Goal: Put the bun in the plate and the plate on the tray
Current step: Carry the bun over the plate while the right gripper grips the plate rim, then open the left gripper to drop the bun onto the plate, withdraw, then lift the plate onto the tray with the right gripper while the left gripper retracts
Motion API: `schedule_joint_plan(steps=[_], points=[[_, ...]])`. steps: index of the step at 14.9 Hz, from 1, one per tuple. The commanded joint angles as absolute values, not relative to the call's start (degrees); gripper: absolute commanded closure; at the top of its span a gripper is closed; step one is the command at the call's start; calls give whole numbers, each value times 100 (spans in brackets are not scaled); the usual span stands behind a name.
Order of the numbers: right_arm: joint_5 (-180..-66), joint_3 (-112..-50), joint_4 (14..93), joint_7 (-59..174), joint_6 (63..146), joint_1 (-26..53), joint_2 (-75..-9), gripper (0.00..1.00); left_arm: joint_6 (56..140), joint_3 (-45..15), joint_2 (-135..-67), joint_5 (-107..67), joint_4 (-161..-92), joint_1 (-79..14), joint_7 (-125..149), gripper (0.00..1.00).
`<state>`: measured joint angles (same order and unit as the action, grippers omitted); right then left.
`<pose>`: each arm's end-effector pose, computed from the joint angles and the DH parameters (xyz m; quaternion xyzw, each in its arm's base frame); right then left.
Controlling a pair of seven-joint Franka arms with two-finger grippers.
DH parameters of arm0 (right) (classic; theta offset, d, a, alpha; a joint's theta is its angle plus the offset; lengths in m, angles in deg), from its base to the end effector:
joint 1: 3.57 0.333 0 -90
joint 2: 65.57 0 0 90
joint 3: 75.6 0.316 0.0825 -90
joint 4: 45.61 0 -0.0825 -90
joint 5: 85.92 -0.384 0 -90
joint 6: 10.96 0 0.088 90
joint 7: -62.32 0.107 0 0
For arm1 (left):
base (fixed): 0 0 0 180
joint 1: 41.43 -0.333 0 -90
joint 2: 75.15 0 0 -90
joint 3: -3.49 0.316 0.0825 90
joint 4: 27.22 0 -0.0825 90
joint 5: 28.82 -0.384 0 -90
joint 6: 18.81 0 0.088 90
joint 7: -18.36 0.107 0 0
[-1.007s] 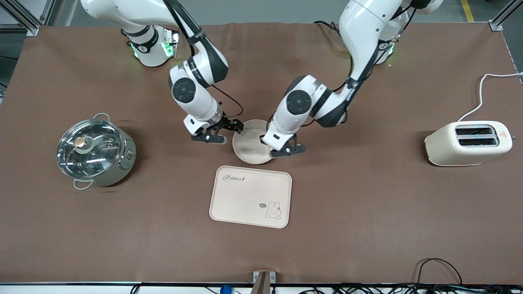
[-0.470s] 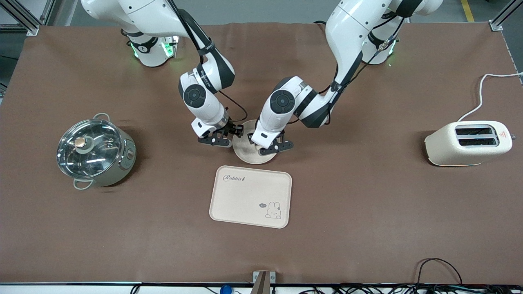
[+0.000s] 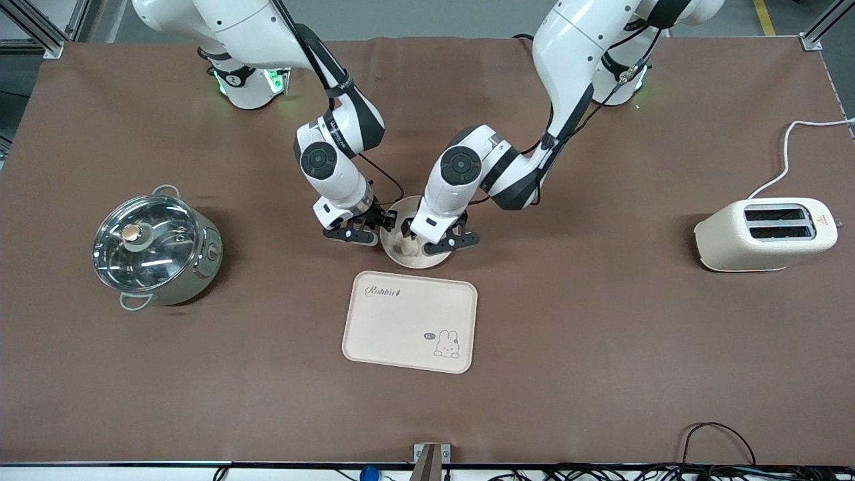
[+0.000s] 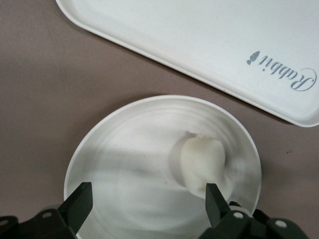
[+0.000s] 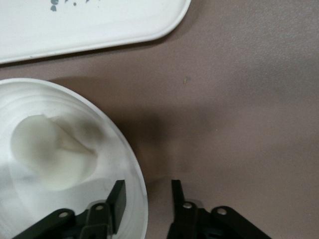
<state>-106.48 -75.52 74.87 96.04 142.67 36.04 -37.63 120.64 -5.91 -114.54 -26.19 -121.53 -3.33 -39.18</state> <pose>0.4595 0.3670 0.1900 -0.9897 0.1048 0.0160 0.0963 0.4821 -0.5047 0.2268 0.9885 0.1247 -0.0202 0.0832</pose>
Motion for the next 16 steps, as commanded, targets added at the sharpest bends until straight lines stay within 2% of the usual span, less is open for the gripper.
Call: schedule_joint_plan(steps=[1, 3, 10, 14, 16], points=[[-10780, -7552, 7436, 9651, 14320, 3633, -3735, 93, 11726, -548, -11330, -3117, -12091, -486, -3659, 0], [-10780, -7552, 7436, 9651, 14399, 3616, -3735, 100, 11296, -565, -11102, -3207, -12039, -942, -2923, 0], [-10780, -7534, 7393, 9581, 14373, 3485, -4078, 100, 9231, -548, -10733, -3295, -10730, -2365, -558, 0], [-10771, -7534, 6814, 9527, 14338, 3168, -3938, 100, 8397, -583, -9759, -3321, -10729, -3122, 490, 0], [-10771, -7534, 6410, 9527, 14338, 3098, -3597, 100, 8034, -565, -9310, -3321, -10720, -3263, 544, 0]])
